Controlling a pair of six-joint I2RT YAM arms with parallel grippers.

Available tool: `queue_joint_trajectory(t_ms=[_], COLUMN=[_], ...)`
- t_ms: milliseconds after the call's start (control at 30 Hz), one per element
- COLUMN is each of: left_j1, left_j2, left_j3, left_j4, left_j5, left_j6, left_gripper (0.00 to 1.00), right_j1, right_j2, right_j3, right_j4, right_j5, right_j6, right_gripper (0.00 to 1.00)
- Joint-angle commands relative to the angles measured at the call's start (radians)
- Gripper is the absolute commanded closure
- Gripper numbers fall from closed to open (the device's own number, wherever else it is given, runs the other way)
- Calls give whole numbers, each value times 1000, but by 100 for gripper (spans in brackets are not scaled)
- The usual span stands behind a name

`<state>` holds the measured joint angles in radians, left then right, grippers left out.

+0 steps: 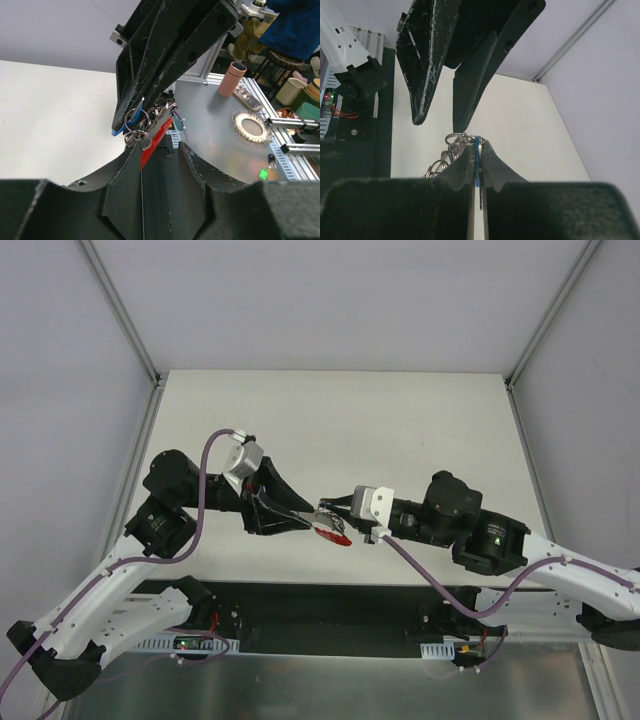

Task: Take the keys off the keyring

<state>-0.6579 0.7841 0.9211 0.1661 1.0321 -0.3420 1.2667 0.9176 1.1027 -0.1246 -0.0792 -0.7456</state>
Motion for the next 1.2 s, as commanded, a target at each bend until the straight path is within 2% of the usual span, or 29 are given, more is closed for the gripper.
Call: queue_joint_trajectory(t_ms=[0, 367, 667, 967, 1167], left_j1=[-23, -43, -45, -45, -48], left_j2=[14, 40, 46, -31, 4], left_j3=[-1, -11, -15, -65, -47], left_j4=[75, 84, 73, 102, 116], left_j5=[-20, -67, -73, -69, -67], left_j6=[-23, -14, -11, 6, -9], left_gripper=[66, 68, 76, 66, 67], right_j1=[2, 2, 3, 3, 3], right_j2=[-2, -8, -14, -31, -29], right_j3=[25, 17, 13, 5, 5], right_j4=[105, 115, 120, 146, 158], right_j5=[-1, -1, 25, 53, 62], right_j6=[-8, 0, 2, 6, 18], right_gripper=[99, 99, 99, 99, 99])
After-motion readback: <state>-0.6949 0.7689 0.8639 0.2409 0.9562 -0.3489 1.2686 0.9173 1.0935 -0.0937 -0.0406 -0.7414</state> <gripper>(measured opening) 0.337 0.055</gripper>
